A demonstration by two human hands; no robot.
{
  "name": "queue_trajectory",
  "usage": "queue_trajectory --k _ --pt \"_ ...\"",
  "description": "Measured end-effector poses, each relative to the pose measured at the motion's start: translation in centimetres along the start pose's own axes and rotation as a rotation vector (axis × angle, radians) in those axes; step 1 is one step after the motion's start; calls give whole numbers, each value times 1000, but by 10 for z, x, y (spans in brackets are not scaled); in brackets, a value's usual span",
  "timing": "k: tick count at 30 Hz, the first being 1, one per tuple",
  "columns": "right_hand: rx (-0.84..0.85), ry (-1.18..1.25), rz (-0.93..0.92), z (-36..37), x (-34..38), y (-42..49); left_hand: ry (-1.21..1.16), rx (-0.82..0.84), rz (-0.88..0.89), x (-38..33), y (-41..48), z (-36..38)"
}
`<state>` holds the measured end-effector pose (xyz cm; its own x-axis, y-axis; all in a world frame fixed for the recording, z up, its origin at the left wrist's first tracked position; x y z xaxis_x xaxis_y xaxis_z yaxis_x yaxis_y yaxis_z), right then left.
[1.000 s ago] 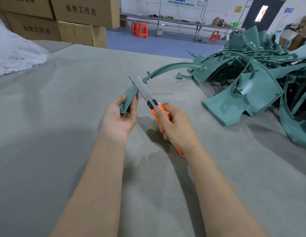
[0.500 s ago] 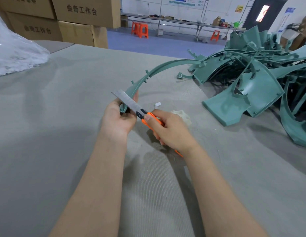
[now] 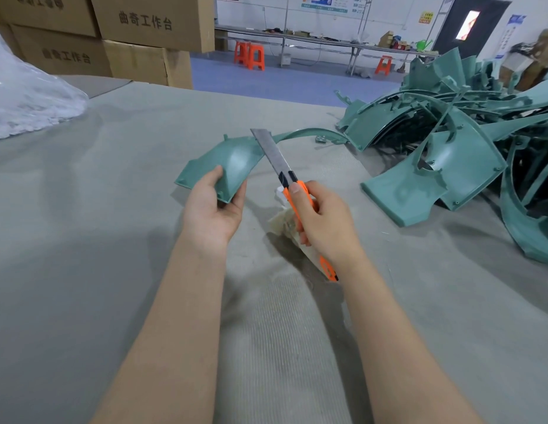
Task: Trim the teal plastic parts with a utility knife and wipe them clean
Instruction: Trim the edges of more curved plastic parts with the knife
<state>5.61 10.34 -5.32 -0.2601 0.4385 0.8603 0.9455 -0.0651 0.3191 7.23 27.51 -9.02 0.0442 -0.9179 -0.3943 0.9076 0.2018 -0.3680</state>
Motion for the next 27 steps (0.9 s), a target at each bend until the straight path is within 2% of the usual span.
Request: queue_trajectory --k 11,15,27 --pt "59 75 25 5 -1 -2 36 -6 77 -8 -1 -1" --pt "128 78 0 17 2 -5 16 -4 96 -11 -3 -1" --pt "302 -8 -54 41 5 -15 16 19 37 -4 0 4"
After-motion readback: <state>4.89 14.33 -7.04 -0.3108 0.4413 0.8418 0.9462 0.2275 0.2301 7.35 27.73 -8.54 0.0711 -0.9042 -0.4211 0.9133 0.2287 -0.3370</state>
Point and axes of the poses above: each hand's wrist, its own y-axis towards the middle knuckle, its own z-axis out of the palm, x = y × z, the point moved 10 cm from there along y, towards the middle knuckle, and after that the axes turned 4 degrees about -x, right-handed, at the moved point
